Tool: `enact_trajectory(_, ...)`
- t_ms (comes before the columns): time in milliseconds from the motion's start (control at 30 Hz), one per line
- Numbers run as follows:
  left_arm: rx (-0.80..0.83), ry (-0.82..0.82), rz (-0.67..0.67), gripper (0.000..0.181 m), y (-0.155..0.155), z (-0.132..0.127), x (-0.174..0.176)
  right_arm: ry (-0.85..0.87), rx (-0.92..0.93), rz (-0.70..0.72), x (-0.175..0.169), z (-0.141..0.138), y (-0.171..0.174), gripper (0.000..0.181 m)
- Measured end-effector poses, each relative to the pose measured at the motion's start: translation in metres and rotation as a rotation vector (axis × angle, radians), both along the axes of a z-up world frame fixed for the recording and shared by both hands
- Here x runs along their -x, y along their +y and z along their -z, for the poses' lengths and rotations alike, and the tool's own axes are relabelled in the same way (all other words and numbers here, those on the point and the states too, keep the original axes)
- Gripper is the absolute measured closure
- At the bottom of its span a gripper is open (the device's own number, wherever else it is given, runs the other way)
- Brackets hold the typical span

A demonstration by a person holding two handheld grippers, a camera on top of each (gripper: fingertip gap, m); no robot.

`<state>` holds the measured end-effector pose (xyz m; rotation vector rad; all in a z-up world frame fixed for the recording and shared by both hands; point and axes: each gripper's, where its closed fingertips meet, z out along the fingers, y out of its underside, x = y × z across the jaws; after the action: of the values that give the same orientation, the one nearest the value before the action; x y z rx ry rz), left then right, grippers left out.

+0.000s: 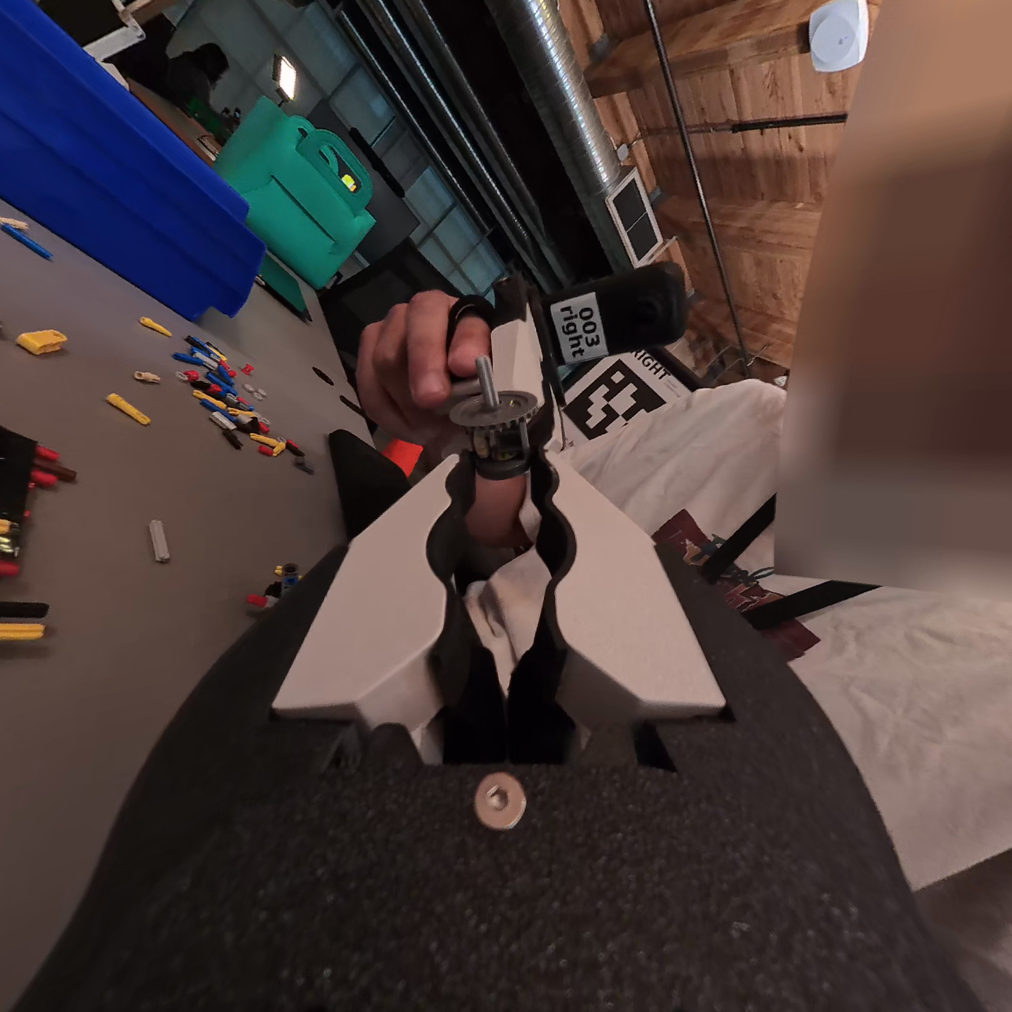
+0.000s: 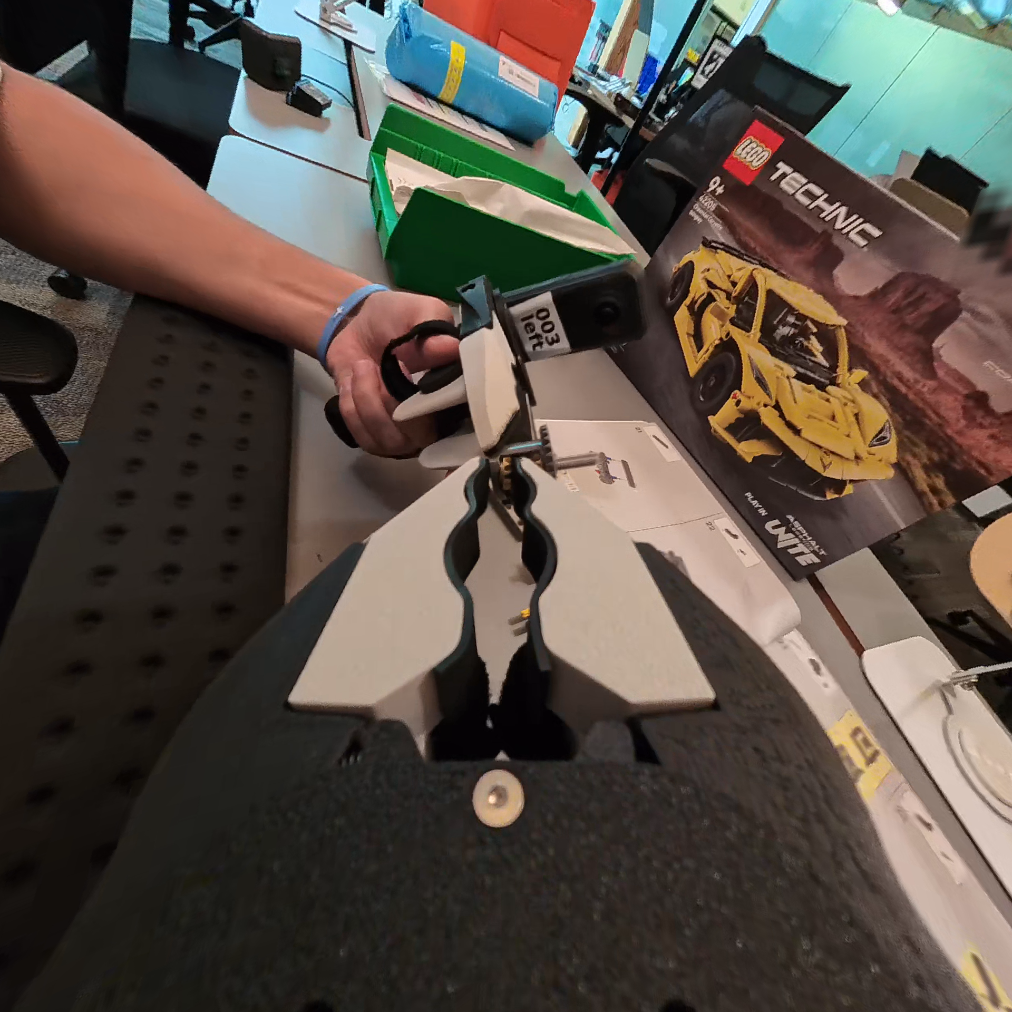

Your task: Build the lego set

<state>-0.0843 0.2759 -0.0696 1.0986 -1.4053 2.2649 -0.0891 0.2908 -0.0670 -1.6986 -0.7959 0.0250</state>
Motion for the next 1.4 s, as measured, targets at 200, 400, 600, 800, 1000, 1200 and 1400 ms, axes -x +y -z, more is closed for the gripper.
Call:
enact_trajectory(200,-0.104,-0.05,0.01,0.162,-0.009,0.006,0.006,0.058,0.091,-0.087,0.008,0.004,-0.011,0.174)
enact_trajectory(400,-0.159,-0.052,0.009,0.163,-0.013,0.013,0.006,0.029,0.119,-0.108,0.007,0.011,-0.015,0.173)
enact_trajectory(600,-0.211,-0.07,0.037,0.163,-0.018,0.017,0.011,0.084,0.171,-0.161,0.011,0.014,-0.023,0.176)
enact_trajectory(800,-0.193,-0.087,-0.022,0.163,-0.004,0.012,0.008,0.237,0.158,-0.135,-0.01,0.008,-0.023,0.178)
enact_trajectory(1000,-0.145,-0.038,-0.012,0.163,-0.007,0.016,0.002,0.141,0.054,-0.114,-0.007,0.003,-0.021,0.178)
enact_trajectory(1200,-0.156,-0.052,0.061,0.162,-0.017,0.017,0.008,-0.168,0.084,-0.145,0.003,0.016,-0.025,0.178)
enact_trajectory(1400,-0.166,-0.09,0.075,0.162,-0.02,0.014,0.013,-0.176,0.111,-0.206,0.01,0.014,-0.028,0.177)
